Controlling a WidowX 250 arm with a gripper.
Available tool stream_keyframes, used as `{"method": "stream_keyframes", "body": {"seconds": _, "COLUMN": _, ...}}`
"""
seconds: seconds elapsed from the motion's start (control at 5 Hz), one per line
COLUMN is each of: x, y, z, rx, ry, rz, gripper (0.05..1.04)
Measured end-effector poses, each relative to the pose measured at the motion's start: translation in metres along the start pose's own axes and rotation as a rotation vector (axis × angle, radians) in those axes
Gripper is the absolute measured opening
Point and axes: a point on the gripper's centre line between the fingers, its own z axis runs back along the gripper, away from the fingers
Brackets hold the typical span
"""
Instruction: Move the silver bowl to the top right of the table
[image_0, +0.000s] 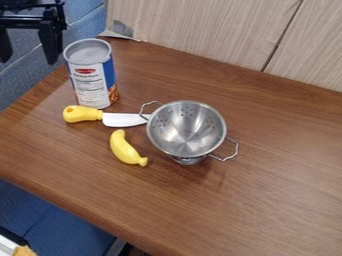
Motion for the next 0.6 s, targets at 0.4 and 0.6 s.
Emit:
{"method": "stream_keyframes", "body": {"seconds": 0.4, "x": -0.01, "y": -0.014, "z": -0.012, "rx": -0.087, "ry": 0.057, "rz": -0.013, "gripper": 1.0}}
{"method": "stream_keyframes", "body": {"seconds": 0.6, "x": -0.022, "y": -0.028, "z": -0.019, "rx": -0.167, "ry": 0.075, "rz": -0.054, "gripper": 1.0}}
